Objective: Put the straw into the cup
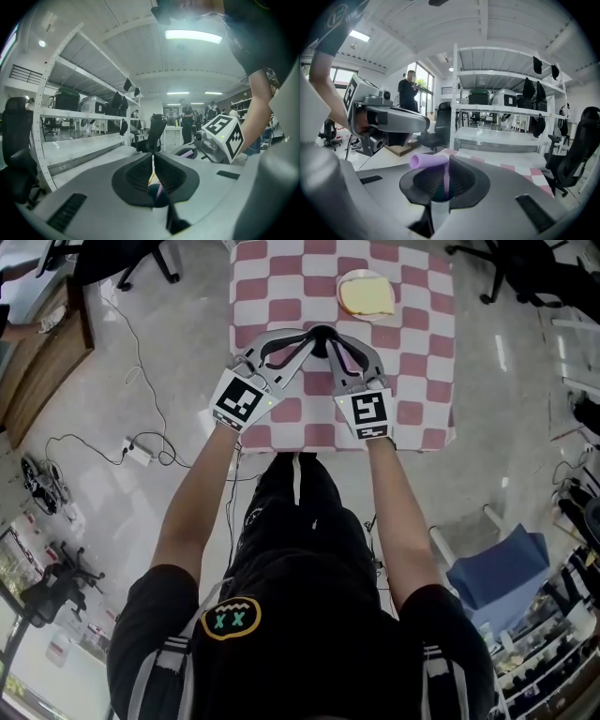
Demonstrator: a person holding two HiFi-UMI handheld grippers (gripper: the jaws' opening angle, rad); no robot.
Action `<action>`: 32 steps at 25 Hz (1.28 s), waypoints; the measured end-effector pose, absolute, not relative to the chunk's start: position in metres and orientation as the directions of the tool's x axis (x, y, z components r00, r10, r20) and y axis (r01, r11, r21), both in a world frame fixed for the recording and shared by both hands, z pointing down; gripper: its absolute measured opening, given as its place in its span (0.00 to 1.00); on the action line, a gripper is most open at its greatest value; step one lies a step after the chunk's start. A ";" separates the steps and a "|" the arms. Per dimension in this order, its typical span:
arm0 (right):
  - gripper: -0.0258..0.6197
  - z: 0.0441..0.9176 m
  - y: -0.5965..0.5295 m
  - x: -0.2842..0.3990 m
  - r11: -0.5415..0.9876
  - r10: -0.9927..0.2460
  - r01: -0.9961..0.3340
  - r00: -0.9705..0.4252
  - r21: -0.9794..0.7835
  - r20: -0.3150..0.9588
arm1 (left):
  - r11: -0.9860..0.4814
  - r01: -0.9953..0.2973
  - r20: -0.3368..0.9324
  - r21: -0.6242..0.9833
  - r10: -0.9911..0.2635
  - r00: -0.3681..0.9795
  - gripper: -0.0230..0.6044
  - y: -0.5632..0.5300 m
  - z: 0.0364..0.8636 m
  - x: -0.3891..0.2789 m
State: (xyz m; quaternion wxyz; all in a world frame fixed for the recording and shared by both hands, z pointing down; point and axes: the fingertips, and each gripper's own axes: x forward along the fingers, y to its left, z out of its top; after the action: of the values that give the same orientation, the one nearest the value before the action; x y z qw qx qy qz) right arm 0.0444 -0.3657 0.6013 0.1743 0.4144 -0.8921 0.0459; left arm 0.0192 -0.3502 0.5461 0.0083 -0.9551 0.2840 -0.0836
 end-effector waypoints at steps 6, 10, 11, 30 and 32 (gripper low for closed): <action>0.12 0.610 -0.367 0.044 0.655 -0.718 -0.754 -0.599 0.052 0.355 | -0.837 -0.544 0.165 -0.056 -0.545 0.822 0.08 -0.351 0.553 0.020; 0.12 0.616 -0.367 0.044 0.659 -0.712 -0.750 -0.602 0.048 0.362 | -0.837 -0.545 0.172 -0.054 -0.545 0.820 0.08 -0.351 0.558 0.021; 0.12 0.617 -0.367 0.044 0.660 -0.711 -0.750 -0.602 0.048 0.363 | -0.837 -0.545 0.174 -0.054 -0.545 0.820 0.08 -0.352 0.559 0.021; 0.21 0.571 -0.357 0.053 0.649 -0.742 -0.755 -0.604 0.088 0.292 | -0.819 -0.568 0.145 -0.079 -0.573 0.807 0.08 -0.338 0.518 0.016; 0.21 0.557 -0.353 0.054 0.647 -0.749 -0.756 -0.604 0.101 0.272 | -0.823 -0.559 0.140 -0.097 -0.568 0.811 0.08 -0.334 0.510 0.015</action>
State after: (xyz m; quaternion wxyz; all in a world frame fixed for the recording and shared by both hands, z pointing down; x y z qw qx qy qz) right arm 0.0541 -0.3532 0.5572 0.1463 0.4201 -0.8955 0.0123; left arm 0.0152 -0.3335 0.5105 0.0254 -0.9513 0.2963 -0.0817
